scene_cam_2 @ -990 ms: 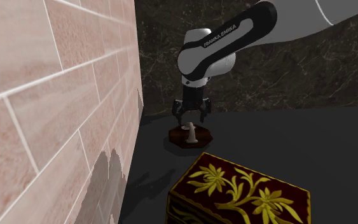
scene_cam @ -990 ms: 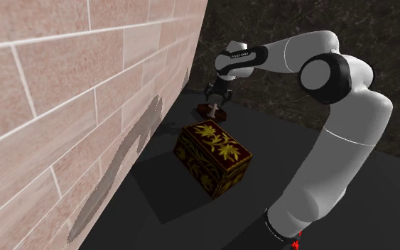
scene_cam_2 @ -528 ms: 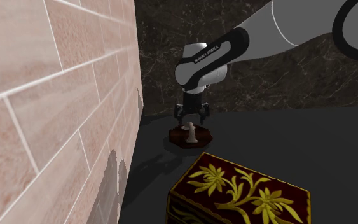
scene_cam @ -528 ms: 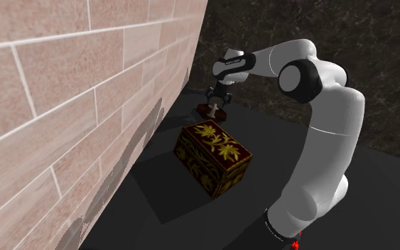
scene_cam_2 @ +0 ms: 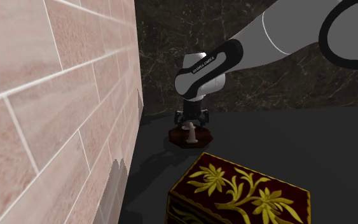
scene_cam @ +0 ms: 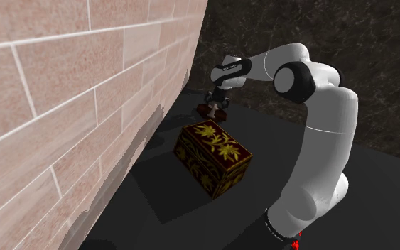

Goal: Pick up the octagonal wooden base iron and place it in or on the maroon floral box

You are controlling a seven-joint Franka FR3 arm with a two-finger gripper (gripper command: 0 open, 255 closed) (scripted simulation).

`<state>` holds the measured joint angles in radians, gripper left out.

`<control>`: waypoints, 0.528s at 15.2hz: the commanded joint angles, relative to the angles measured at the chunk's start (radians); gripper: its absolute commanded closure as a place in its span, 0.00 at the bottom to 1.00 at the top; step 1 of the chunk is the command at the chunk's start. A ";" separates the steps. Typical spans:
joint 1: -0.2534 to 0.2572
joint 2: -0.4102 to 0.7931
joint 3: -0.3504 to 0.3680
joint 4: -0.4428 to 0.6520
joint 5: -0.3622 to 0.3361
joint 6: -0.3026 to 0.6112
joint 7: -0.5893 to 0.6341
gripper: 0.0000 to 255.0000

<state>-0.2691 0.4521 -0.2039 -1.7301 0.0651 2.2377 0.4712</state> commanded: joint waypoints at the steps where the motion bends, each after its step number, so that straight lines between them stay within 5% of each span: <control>1: 0.000 0.002 0.000 0.000 0.001 0.002 0.000 0.00; 5: 0.000 0.002 0.000 0.000 0.000 0.002 0.000 0.00; 6: 0.000 0.002 0.000 0.000 0.000 0.002 0.000 1.00; 8: 0.000 0.002 0.000 0.000 0.000 0.002 0.000 1.00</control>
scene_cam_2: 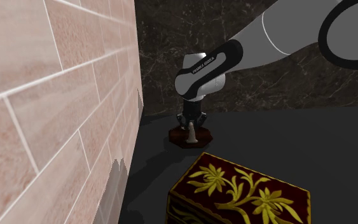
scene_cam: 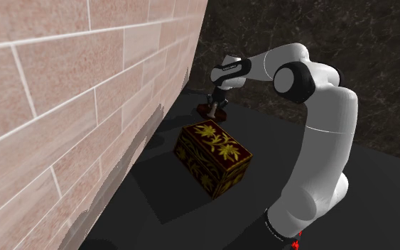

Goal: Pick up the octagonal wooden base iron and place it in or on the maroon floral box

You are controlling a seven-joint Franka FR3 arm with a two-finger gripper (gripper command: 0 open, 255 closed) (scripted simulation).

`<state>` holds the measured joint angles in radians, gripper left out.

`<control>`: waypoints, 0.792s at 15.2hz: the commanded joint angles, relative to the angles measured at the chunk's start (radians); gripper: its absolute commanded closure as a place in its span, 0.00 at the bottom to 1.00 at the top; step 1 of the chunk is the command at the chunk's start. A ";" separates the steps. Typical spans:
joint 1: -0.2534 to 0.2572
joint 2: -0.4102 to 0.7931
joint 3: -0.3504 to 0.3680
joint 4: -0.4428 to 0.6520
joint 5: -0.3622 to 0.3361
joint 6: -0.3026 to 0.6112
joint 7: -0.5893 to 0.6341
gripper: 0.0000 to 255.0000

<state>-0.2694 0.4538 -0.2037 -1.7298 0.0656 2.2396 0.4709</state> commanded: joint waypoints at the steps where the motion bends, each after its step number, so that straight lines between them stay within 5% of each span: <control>1: 0.000 0.000 0.000 0.000 0.000 0.000 0.000 1.00; 12: 0.003 -0.031 -0.004 0.024 -0.007 -0.054 0.003 1.00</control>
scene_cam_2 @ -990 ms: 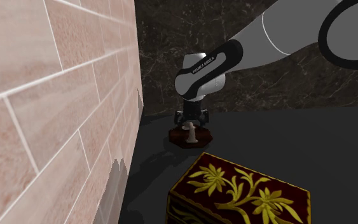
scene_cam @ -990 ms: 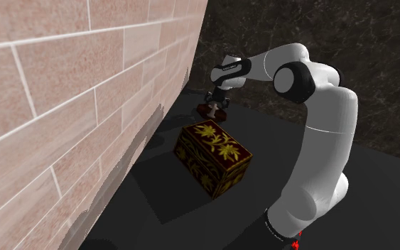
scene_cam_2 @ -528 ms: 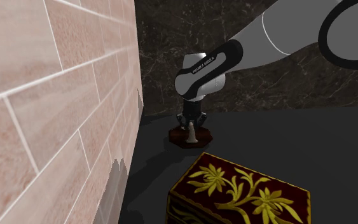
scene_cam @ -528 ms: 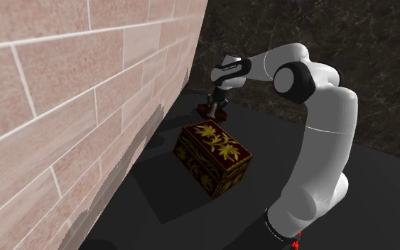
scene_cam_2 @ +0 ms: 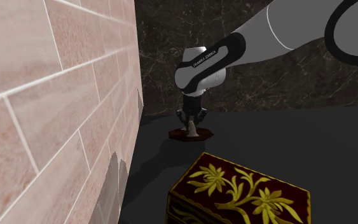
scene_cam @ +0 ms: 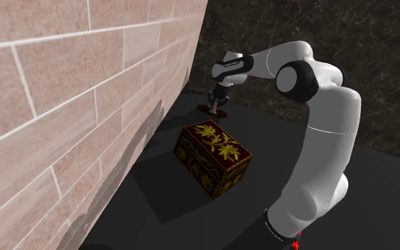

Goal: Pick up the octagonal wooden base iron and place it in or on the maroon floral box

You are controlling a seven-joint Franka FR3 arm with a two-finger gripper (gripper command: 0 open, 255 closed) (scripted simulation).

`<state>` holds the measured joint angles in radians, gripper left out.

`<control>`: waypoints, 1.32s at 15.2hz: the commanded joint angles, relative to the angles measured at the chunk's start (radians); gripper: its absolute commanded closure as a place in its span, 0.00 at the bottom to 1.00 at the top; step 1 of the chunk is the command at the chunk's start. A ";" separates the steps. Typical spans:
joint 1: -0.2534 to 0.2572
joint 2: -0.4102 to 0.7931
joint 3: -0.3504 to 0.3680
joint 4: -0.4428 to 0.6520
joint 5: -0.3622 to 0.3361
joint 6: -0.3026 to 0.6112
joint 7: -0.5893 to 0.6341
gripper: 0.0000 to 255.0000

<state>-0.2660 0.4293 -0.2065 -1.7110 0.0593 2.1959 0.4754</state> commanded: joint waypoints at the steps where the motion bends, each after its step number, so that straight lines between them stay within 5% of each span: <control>1: -0.001 -0.012 -0.002 0.011 -0.002 -0.022 -0.001 1.00; 20: 0.002 -0.084 -0.011 0.165 -0.020 -0.247 0.005 1.00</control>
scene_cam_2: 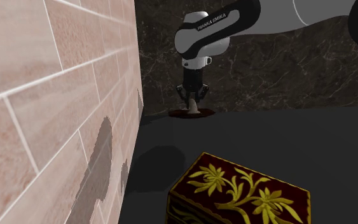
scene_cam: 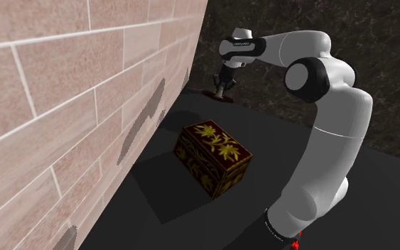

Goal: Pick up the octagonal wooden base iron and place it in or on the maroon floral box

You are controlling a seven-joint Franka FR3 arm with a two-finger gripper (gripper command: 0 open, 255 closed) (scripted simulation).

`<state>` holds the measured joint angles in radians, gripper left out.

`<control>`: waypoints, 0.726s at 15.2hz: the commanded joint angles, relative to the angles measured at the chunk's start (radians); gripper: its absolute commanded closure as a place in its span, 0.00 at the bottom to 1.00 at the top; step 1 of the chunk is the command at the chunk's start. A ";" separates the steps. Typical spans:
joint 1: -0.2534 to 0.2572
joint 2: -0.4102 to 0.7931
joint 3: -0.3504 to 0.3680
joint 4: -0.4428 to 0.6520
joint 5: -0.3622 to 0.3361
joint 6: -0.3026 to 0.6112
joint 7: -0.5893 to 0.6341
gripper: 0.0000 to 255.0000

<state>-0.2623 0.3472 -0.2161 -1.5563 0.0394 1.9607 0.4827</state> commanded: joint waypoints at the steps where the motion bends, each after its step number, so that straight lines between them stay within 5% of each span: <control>1: -0.002 -0.004 -0.001 0.021 0.000 -0.025 -0.002 1.00; 11: -0.006 -0.009 -0.003 0.150 -0.002 -0.157 -0.003 1.00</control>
<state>-0.2670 0.3380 -0.2191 -1.4246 0.0373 1.8201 0.4803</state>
